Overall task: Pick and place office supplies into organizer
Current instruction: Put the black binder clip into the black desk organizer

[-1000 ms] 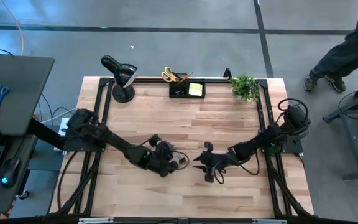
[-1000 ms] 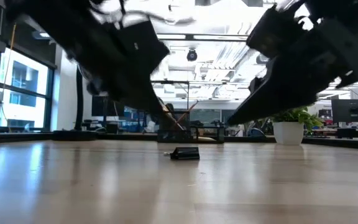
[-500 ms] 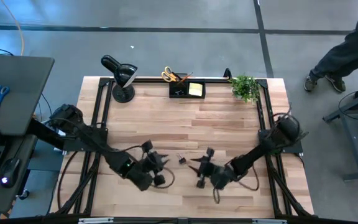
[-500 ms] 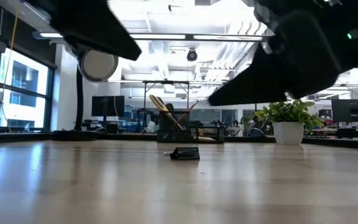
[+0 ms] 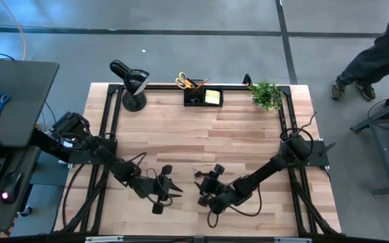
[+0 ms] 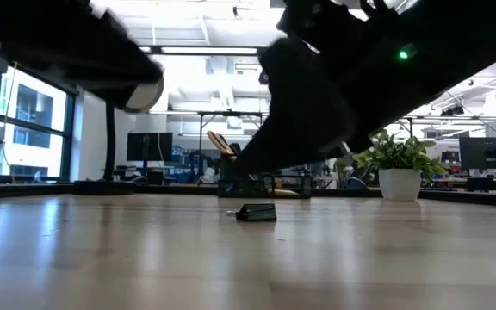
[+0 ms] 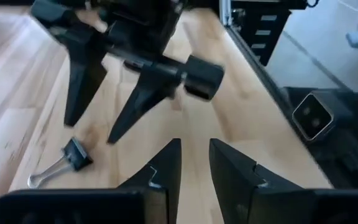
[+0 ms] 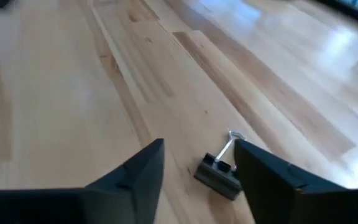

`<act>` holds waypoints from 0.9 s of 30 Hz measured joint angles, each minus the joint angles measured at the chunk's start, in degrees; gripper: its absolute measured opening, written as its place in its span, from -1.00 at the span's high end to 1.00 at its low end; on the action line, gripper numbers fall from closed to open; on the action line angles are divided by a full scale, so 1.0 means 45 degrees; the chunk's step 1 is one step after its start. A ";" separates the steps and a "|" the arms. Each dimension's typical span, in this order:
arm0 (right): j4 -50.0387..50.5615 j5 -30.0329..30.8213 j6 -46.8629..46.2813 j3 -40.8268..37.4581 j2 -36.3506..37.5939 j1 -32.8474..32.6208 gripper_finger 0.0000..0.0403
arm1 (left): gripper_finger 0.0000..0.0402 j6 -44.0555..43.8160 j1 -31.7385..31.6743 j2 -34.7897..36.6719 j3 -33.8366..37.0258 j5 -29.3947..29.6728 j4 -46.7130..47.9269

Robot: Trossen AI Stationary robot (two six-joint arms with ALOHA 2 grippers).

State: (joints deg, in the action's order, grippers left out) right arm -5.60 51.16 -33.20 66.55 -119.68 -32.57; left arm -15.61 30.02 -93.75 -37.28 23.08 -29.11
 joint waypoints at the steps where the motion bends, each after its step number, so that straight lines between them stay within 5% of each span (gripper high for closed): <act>1: 0.0053 -0.0081 -0.0356 0.0024 0.0000 0.0037 0.01 | 0.63 -0.0023 0.0000 0.0040 0.0232 -0.0003 -0.0236; 10: 0.0986 -0.0375 -0.2747 0.0027 0.0010 0.0470 -0.50 | 0.63 0.0432 0.0000 0.0106 0.0680 -0.0343 -0.1241; 27: 0.0838 -0.0430 -0.3567 0.0056 -0.1088 0.0670 -0.52 | 0.63 -0.0633 0.0000 0.0102 0.0680 -0.0562 -0.1238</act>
State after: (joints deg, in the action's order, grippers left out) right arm -1.83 49.23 -49.25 66.81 -124.57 -29.56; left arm -18.46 30.02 -93.29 -34.22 20.56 -34.68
